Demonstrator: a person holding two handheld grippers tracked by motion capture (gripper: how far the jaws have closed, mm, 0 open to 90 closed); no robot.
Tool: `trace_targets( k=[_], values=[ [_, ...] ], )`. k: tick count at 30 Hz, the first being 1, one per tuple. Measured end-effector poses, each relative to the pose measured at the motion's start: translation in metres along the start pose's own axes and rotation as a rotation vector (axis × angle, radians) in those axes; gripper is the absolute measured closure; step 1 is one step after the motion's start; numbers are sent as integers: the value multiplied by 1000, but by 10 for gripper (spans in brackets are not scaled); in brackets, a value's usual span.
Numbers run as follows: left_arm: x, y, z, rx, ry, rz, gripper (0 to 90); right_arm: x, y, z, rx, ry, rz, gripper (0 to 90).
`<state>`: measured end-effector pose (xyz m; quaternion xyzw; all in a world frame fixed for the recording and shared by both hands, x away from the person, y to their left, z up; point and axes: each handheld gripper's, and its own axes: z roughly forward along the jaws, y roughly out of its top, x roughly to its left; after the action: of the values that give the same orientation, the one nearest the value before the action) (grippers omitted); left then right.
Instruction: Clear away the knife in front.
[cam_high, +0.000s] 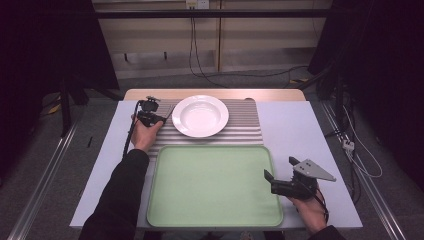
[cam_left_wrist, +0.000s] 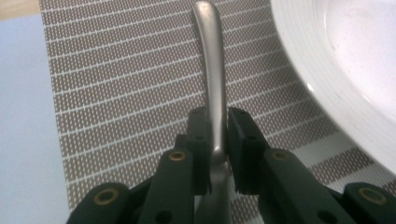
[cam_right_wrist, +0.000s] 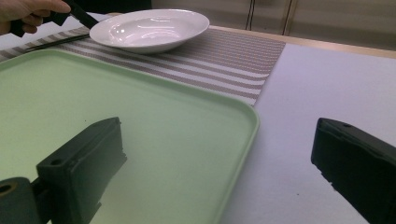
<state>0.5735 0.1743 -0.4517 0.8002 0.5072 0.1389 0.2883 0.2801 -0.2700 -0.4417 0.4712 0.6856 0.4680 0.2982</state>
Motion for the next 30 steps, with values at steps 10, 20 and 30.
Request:
trace_targets(
  k=[10,20,30],
  values=[
    [1,-19,-14,-12,-35,-8,798,1,0,0,2,0,-1,21],
    [-3,-28,-24,24,-38,25,778,1,0,0,-1,3,0,22],
    [-6,-17,-16,32,-15,37,765,2,0,1,0,12,-2,22]
  ],
)
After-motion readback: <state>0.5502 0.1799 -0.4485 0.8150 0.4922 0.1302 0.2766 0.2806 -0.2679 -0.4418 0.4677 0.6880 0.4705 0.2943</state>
